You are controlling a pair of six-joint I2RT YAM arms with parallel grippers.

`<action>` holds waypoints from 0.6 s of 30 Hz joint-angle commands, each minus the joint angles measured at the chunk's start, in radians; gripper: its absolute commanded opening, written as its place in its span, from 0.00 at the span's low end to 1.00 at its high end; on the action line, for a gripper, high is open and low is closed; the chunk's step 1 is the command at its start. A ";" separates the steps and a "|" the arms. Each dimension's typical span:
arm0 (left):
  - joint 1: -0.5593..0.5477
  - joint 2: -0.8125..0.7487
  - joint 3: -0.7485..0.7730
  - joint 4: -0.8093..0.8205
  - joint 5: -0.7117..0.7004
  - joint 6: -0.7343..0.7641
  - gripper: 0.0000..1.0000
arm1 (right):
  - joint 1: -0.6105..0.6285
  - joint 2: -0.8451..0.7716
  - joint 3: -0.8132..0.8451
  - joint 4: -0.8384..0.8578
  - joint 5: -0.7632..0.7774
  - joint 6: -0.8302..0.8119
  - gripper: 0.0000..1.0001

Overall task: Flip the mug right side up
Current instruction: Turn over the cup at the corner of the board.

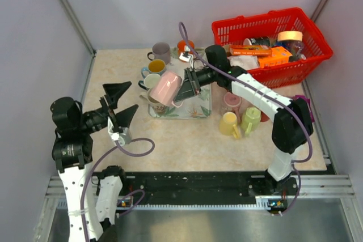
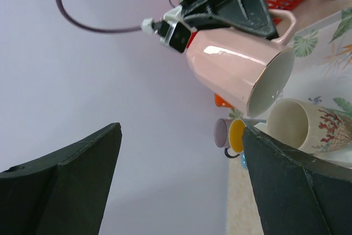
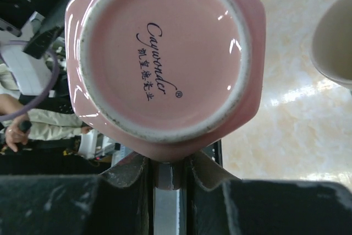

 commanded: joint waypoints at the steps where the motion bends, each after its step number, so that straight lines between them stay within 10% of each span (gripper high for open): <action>1: -0.075 0.050 0.001 -0.024 0.072 0.211 0.95 | 0.029 0.008 0.128 0.236 -0.123 0.160 0.00; 9: -0.209 0.137 -0.010 -0.031 -0.042 0.339 0.86 | 0.073 0.041 0.171 0.236 -0.148 0.177 0.00; 14: -0.276 0.114 -0.164 0.325 -0.127 0.210 0.72 | 0.089 0.051 0.148 0.276 -0.192 0.203 0.00; 18: -0.325 0.133 -0.183 0.427 -0.196 0.170 0.47 | 0.089 0.058 0.139 0.278 -0.194 0.214 0.00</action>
